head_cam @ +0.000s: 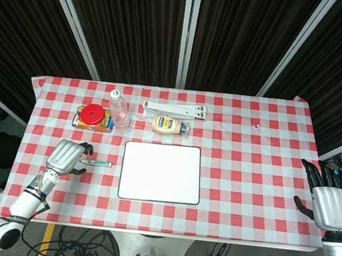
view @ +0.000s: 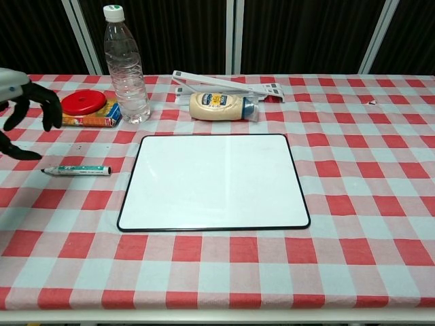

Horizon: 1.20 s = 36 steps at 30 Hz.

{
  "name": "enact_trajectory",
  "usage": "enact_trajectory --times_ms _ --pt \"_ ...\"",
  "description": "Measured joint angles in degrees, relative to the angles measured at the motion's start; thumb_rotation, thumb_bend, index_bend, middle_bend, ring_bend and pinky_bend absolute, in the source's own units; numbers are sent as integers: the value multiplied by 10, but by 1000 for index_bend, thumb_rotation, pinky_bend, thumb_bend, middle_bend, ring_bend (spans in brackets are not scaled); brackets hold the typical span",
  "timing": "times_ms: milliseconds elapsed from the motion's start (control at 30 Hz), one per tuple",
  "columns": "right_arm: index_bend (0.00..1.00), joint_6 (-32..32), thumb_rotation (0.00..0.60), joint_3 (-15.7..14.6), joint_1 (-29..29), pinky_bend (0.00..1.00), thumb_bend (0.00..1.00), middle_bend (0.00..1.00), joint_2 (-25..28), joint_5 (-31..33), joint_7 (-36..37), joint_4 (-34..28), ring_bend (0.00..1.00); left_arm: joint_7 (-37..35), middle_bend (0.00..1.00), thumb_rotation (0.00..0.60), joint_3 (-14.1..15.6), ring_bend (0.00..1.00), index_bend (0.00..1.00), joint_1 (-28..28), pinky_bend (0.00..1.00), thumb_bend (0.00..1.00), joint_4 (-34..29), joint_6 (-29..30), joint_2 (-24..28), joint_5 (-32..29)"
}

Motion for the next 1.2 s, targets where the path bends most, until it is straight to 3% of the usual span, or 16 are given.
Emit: enact_trajectory --times_ms 167,367,567,1200 --pt "54 -6 600 -1 2 176 156 144 -1 5 3 3 80 104 489 600 -6 624 458 -36 998 176 1 -21 -40 -70" --pt "54 -10 600 -2 5 178 156 145 -4 7 7 7 80 218 489 600 -8 709 457 -78 1000 240 8 -23 -95 -175" --pt "54 -13 600 -3 6 179 157 147 -4 10 9 9 80 287 480 600 -2 728 455 -116 1000 248 35 -19 -142 -257" --pt "54 -13 600 -6 6 189 156 156 -8 13 13 14 102 305 497 600 27 737 478 -144 1000 285 79 8 -163 -315"
